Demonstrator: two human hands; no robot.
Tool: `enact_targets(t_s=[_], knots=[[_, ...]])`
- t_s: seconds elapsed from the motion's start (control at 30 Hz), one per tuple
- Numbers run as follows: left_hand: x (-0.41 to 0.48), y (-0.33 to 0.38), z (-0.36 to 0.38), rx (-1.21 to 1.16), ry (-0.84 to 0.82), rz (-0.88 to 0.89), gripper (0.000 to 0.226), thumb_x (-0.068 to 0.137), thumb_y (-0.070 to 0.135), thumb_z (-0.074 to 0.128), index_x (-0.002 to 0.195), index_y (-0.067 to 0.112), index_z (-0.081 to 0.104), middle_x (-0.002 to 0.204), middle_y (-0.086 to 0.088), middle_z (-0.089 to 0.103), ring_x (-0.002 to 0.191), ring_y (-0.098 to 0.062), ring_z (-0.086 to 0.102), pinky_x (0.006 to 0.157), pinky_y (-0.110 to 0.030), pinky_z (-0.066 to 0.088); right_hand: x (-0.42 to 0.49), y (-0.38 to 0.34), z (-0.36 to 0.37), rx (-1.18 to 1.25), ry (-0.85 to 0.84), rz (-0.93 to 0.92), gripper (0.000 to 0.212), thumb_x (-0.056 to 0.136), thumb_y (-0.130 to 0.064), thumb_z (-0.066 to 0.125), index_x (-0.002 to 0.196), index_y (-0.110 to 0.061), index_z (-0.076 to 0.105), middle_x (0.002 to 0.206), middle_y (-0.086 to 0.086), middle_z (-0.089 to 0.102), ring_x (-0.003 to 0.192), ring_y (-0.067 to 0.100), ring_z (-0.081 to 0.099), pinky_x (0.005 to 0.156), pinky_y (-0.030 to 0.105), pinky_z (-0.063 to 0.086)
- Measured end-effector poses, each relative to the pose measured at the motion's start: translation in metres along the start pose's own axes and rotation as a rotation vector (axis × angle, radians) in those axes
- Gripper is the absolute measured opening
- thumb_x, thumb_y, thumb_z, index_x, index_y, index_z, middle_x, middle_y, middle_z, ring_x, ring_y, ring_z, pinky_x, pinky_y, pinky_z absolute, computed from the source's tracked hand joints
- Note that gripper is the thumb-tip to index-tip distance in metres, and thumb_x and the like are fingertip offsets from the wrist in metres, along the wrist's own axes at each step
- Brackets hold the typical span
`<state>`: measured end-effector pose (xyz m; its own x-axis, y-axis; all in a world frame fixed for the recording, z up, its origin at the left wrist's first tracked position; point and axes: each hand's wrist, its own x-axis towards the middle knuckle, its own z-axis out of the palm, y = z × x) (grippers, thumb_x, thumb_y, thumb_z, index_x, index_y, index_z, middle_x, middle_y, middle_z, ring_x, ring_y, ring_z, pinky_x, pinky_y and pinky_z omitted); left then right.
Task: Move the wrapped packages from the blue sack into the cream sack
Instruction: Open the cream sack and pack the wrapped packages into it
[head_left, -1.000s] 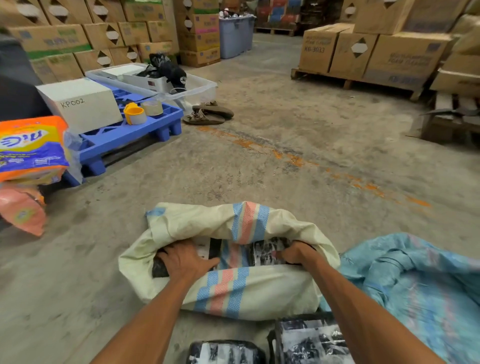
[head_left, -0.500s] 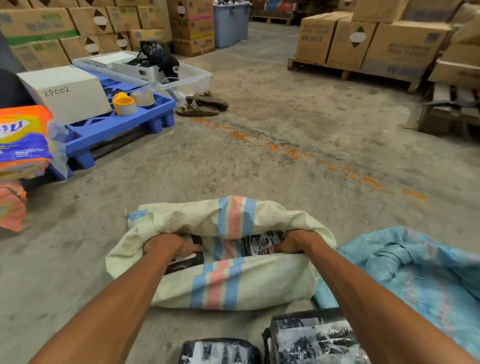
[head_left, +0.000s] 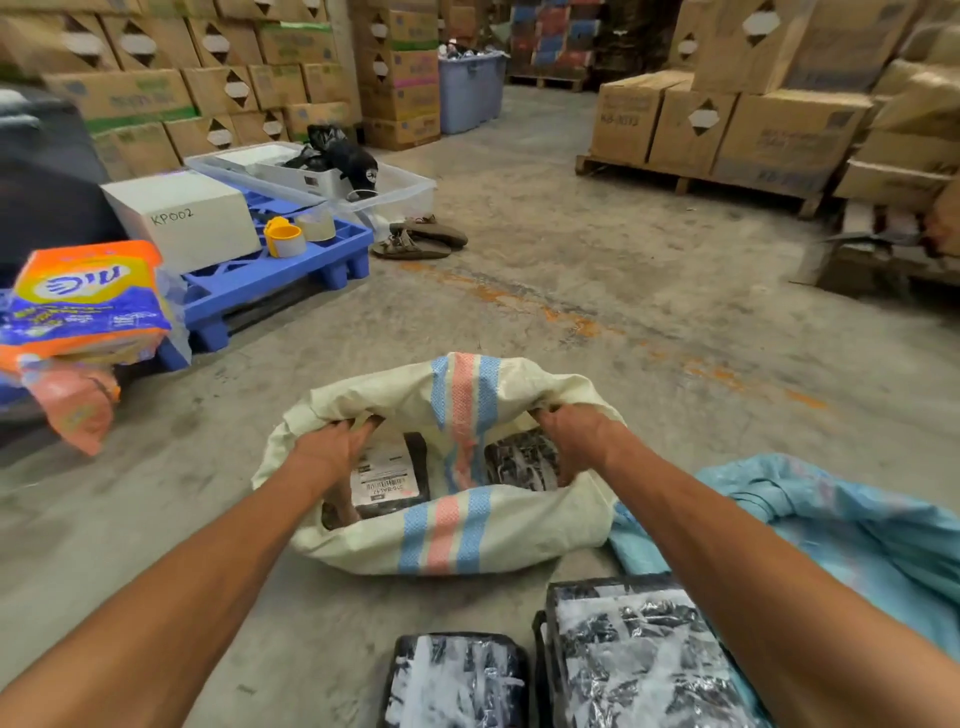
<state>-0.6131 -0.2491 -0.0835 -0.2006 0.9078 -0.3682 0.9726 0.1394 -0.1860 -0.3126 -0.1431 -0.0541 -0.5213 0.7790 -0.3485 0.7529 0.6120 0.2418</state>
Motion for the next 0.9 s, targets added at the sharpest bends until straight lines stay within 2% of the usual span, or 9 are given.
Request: enact_targets(t_s=[0.13, 0.23, 0.3, 0.43, 0.57, 0.63, 0.7, 0.83, 0.9], knots=[[-0.01, 0.002, -0.026, -0.226, -0.049, -0.02, 0.163, 0.019, 0.081, 0.081, 0.155, 0.03, 0.007, 0.152, -0.003, 0.042, 0.134, -0.028, 0.045, 0.108, -0.043, 0.042, -0.014, -0.001, -0.011, 0.174, -0.033, -0.028, 0.11, 0.067, -0.038, 0.09, 0.155, -0.015, 0.029, 0.151, 0.004, 0.047, 0.135, 0.023, 0.048, 0.113, 0.031, 0.037], [-0.023, 0.009, -0.046, -0.25, -0.108, -0.013, 0.109, 0.048, 0.062, 0.089, 0.139, 0.02, 0.046, 0.132, -0.001, 0.06, 0.117, -0.025, 0.057, 0.099, -0.039, 0.048, -0.029, 0.007, -0.029, 0.219, 0.037, 0.003, 0.088, 0.07, -0.036, 0.088, 0.147, -0.025, 0.048, 0.135, 0.002, 0.061, 0.118, 0.022, 0.059, 0.102, 0.032, 0.048], [-0.038, 0.017, -0.055, -0.225, -0.132, -0.018, 0.086, 0.066, 0.053, 0.084, 0.138, 0.02, 0.05, 0.134, -0.002, 0.058, 0.118, -0.025, 0.056, 0.097, -0.037, 0.048, -0.044, 0.014, -0.041, 0.209, 0.076, 0.031, 0.077, 0.077, -0.039, 0.083, 0.145, -0.024, 0.05, 0.13, 0.003, 0.065, 0.114, 0.022, 0.062, 0.099, 0.034, 0.05], [-0.072, 0.034, -0.062, -0.173, -0.145, -0.053, 0.072, 0.083, 0.051, 0.071, 0.142, 0.016, 0.049, 0.142, -0.005, 0.051, 0.124, -0.026, 0.052, 0.1, -0.037, 0.043, -0.098, 0.029, -0.045, 0.256, 0.087, 0.091, 0.073, 0.085, -0.047, 0.073, 0.148, -0.022, 0.045, 0.134, 0.005, 0.063, 0.119, 0.025, 0.06, 0.102, 0.038, 0.049], [-0.107, 0.064, -0.049, -0.307, -0.294, -0.076, 0.068, 0.086, 0.053, 0.067, 0.128, -0.001, 0.057, 0.091, -0.011, 0.063, 0.089, -0.029, 0.06, 0.08, -0.036, 0.053, -0.16, 0.031, -0.005, 0.304, -0.047, 0.205, 0.086, 0.088, -0.064, 0.06, 0.153, -0.014, 0.034, 0.145, 0.011, 0.053, 0.129, 0.03, 0.053, 0.106, 0.038, 0.044], [-0.126, 0.079, -0.033, -0.378, -0.412, -0.107, 0.078, 0.088, 0.056, 0.063, 0.139, -0.001, 0.047, 0.111, -0.02, 0.065, 0.102, -0.036, 0.064, 0.088, -0.042, 0.054, -0.192, 0.025, 0.02, 0.358, -0.164, 0.252, 0.1, 0.085, -0.073, 0.054, 0.156, -0.009, 0.023, 0.153, 0.015, 0.042, 0.135, 0.033, 0.046, 0.109, 0.04, 0.041], [-0.147, 0.09, -0.015, -0.366, -0.415, -0.127, 0.078, 0.092, 0.058, 0.056, 0.146, 0.003, 0.04, 0.136, -0.021, 0.054, 0.118, -0.035, 0.059, 0.087, -0.034, 0.051, -0.22, 0.016, 0.044, 0.489, -0.26, 0.307, 0.108, 0.083, -0.076, 0.053, 0.157, -0.007, 0.017, 0.158, 0.016, 0.034, 0.136, 0.034, 0.045, 0.106, 0.041, 0.045], [-0.178, 0.107, 0.04, -0.373, -0.401, -0.108, 0.074, 0.098, 0.061, 0.038, 0.148, 0.007, 0.041, 0.154, -0.012, 0.038, 0.138, -0.027, 0.042, 0.106, -0.031, 0.036, -0.251, 0.002, 0.075, 0.895, -0.31, 0.473, 0.119, 0.059, -0.086, 0.062, 0.139, 0.001, 0.046, 0.144, 0.016, 0.049, 0.115, 0.033, 0.059, 0.085, 0.049, 0.059], [-0.187, 0.116, 0.071, -0.471, -0.438, -0.155, 0.076, 0.097, 0.063, 0.037, 0.148, 0.007, 0.04, 0.157, -0.014, 0.034, 0.14, -0.029, 0.04, 0.109, -0.035, 0.035, -0.252, -0.007, 0.084, 1.03, -0.276, 0.504, 0.124, 0.051, -0.086, 0.066, 0.135, 0.003, 0.049, 0.144, 0.018, 0.05, 0.114, 0.034, 0.06, 0.083, 0.051, 0.06]])
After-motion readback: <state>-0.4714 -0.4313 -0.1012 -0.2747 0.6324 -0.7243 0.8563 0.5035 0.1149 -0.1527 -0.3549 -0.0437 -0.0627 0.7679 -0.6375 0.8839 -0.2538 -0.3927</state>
